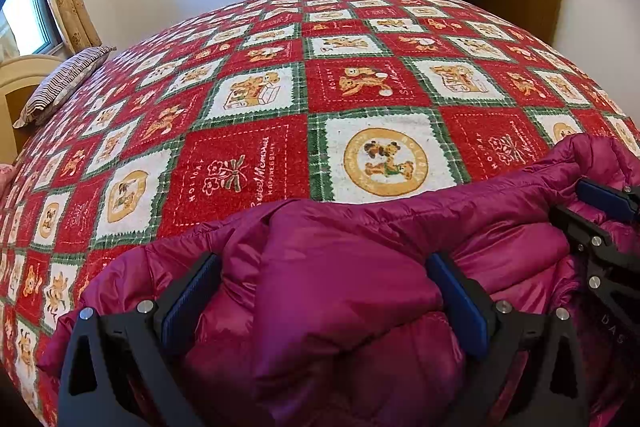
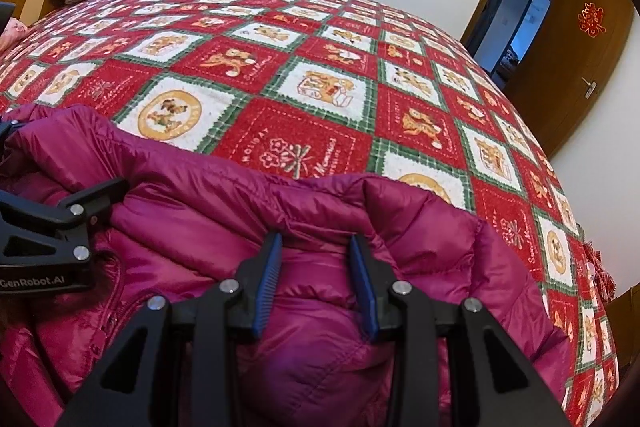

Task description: Fold large clothes

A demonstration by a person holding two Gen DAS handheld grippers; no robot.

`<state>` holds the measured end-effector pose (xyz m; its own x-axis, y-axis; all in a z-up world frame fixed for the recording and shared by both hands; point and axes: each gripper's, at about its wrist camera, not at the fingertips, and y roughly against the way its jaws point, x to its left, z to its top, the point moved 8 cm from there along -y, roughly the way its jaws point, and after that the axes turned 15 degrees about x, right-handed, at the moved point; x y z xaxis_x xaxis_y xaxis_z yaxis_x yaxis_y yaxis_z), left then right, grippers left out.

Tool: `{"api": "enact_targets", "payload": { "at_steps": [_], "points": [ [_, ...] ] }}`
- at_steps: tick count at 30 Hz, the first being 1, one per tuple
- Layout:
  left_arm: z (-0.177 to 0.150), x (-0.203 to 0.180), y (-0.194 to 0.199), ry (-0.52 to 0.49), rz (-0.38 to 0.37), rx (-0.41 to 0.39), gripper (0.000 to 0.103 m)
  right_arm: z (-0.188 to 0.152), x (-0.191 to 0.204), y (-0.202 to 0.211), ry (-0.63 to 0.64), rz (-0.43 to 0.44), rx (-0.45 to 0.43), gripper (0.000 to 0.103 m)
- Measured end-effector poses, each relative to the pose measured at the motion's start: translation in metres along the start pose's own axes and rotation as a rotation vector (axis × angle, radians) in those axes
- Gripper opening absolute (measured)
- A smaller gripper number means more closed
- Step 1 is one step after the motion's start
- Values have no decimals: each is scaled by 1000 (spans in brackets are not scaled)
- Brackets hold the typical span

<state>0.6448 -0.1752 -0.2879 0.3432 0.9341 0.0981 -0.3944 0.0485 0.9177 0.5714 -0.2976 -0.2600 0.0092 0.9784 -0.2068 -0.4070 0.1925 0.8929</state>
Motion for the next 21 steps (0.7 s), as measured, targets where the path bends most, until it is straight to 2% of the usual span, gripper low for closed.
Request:
{"api": "enact_targets", "payload": {
  "at_steps": [9,12,14,16,18,21],
  "points": [
    [2,0,1,-6,22,-4,103,1,4,-1,24,-30,7,39],
    [4,5,9,5,-7,15,102,4,-2,5,35,-8,12,42],
    [2,12,32,39,-30,-21,102,2,-14,22,12,-19,-22,65],
    [-4,26,69,81,-72,-108,102,-7,-34,54,-40,0,-101,79],
    [-20,38,96,92,-105,-133,102,-20,-45,71,-58,17,-118,82],
    [-55,51,124,95,-126,-142,102,-55,-61,88,-96,87,-77,82]
  ]
}}
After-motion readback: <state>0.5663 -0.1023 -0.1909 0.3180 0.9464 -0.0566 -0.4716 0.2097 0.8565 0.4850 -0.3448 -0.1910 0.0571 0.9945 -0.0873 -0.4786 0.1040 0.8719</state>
